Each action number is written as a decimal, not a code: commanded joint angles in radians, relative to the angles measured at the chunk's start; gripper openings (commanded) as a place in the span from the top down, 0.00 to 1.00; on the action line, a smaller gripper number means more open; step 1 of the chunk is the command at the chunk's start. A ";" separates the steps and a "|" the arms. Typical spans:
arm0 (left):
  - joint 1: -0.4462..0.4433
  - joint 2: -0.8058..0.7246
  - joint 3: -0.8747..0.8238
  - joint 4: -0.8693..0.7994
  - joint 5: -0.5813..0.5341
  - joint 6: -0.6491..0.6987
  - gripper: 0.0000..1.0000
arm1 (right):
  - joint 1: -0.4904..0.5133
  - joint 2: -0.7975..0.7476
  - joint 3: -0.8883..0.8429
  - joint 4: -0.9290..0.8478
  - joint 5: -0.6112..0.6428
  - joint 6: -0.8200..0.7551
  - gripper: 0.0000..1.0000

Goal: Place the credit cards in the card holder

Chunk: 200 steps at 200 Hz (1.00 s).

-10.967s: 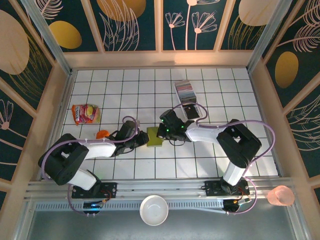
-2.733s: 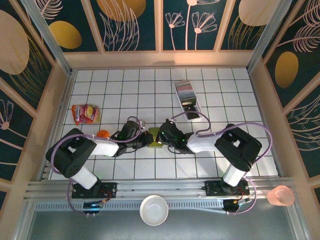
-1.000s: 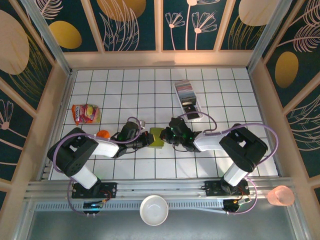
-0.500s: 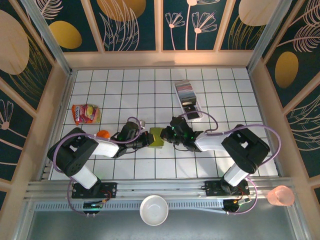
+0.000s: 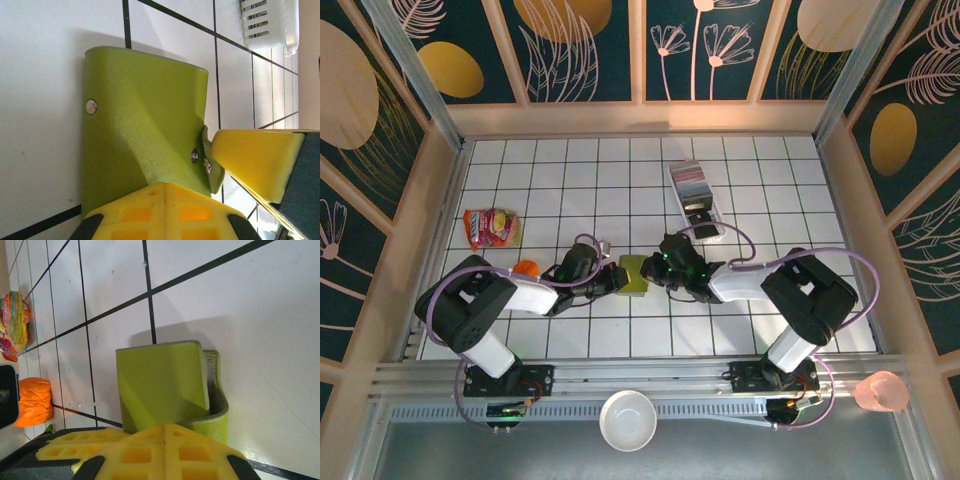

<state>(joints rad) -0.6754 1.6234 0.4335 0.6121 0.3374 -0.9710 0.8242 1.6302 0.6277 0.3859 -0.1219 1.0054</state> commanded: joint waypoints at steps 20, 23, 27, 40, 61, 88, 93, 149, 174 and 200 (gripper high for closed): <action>-0.002 0.051 -0.036 -0.115 -0.041 0.005 1.00 | -0.011 0.030 0.036 0.043 0.036 0.007 1.00; -0.001 0.052 -0.036 -0.114 -0.041 0.005 1.00 | -0.011 0.031 0.036 0.045 0.037 0.008 1.00; -0.002 0.052 -0.035 -0.115 -0.040 0.004 1.00 | -0.012 0.031 0.036 0.046 0.038 0.008 1.00; -0.001 0.052 -0.036 -0.115 -0.041 0.005 1.00 | -0.011 0.033 0.038 0.043 0.040 0.008 1.00; -0.002 0.053 -0.036 -0.113 -0.040 0.005 1.00 | -0.013 0.025 0.034 0.022 0.060 -0.002 1.00; -0.002 0.056 -0.038 -0.109 -0.037 0.003 1.00 | -0.014 0.011 0.024 0.005 0.088 -0.011 1.00; -0.001 0.056 -0.039 -0.107 -0.037 0.002 1.00 | -0.013 0.011 0.023 0.005 0.092 -0.011 1.00; -0.002 0.055 -0.039 -0.103 -0.035 0.001 1.00 | -0.013 0.040 0.027 0.065 0.084 0.009 1.00; -0.001 0.055 -0.039 -0.104 -0.035 0.002 1.00 | -0.014 0.045 0.034 0.068 0.096 0.006 1.00; -0.001 0.057 -0.039 -0.103 -0.033 0.001 1.00 | -0.013 0.057 0.043 0.064 0.098 0.007 1.00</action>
<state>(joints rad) -0.6754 1.6268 0.4282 0.6292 0.3401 -0.9737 0.8242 1.6596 0.6350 0.4049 -0.0933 1.0054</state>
